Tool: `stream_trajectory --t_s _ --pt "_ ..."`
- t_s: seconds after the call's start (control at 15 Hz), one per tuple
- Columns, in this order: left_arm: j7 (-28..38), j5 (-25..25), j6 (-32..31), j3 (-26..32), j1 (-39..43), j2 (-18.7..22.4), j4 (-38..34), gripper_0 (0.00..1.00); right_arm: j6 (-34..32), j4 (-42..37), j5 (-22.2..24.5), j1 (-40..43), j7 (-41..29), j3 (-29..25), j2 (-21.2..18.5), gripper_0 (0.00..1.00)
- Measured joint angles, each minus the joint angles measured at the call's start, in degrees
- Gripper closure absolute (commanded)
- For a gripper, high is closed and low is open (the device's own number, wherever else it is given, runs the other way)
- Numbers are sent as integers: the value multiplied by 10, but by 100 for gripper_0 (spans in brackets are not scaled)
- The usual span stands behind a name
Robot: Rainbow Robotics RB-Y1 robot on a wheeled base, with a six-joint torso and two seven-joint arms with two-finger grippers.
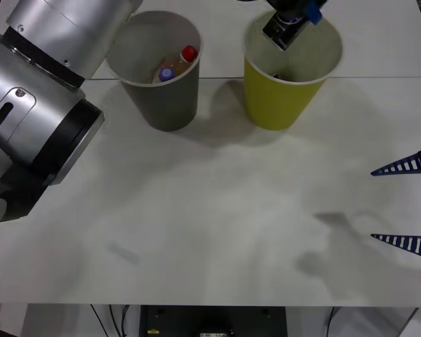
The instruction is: Put the can into the green bin and the plastic bottle into the gray bin
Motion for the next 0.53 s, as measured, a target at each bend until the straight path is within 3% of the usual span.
stream_trajectory --t_s 0.27,0.4,0.47,0.53 --pt "-1 -11 86 0 -27 -37 84 98 0 0 0 0 0 0 0 0" --pt "-2 -13 107 0 -32 -46 101 91 0 0 0 0 0 0 0 0" --pt "-2 -13 109 0 -33 -46 102 72 0 0 0 0 0 0 0 0" --pt "-2 -14 109 -1 -33 -47 102 35 0 0 0 0 0 0 0 0"
